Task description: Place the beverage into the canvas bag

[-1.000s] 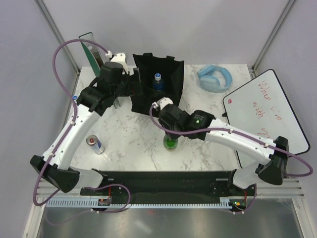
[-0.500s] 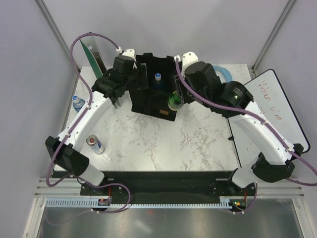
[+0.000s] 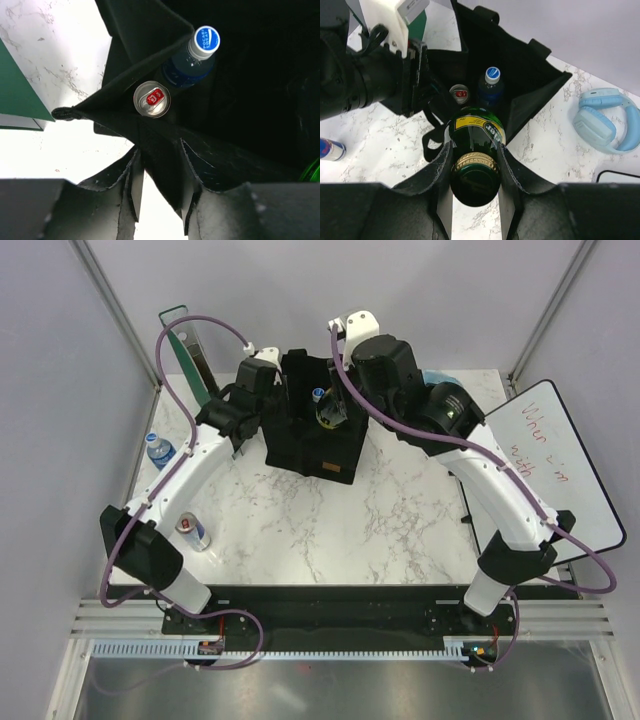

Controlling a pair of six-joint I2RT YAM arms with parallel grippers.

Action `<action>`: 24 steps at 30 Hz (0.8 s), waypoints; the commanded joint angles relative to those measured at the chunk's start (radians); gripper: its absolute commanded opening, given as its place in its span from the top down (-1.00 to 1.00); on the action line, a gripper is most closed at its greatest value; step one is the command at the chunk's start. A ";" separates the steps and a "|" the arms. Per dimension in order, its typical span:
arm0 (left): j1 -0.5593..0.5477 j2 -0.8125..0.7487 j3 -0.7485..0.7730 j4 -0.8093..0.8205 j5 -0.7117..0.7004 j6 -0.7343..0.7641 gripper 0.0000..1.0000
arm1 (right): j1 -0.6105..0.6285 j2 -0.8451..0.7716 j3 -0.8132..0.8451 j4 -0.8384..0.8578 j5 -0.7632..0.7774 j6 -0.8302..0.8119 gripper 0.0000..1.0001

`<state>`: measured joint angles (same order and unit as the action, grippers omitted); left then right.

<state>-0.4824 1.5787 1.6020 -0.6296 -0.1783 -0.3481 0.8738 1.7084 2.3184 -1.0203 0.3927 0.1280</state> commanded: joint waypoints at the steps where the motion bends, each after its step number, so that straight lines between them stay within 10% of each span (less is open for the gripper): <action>1: 0.002 -0.057 -0.039 0.053 0.019 0.006 0.37 | -0.009 -0.049 -0.056 0.347 0.090 -0.047 1.00; 7: 0.002 -0.080 -0.074 0.053 0.030 0.001 0.72 | -0.035 0.029 -0.094 0.443 0.083 -0.087 1.00; 24: 0.002 -0.091 -0.070 0.051 0.008 0.017 0.73 | -0.097 0.183 -0.217 0.442 0.126 -0.050 1.00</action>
<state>-0.4816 1.5146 1.5047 -0.6022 -0.1558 -0.3504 0.8009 1.9266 2.0716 -0.7185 0.4519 0.0631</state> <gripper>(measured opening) 0.133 0.385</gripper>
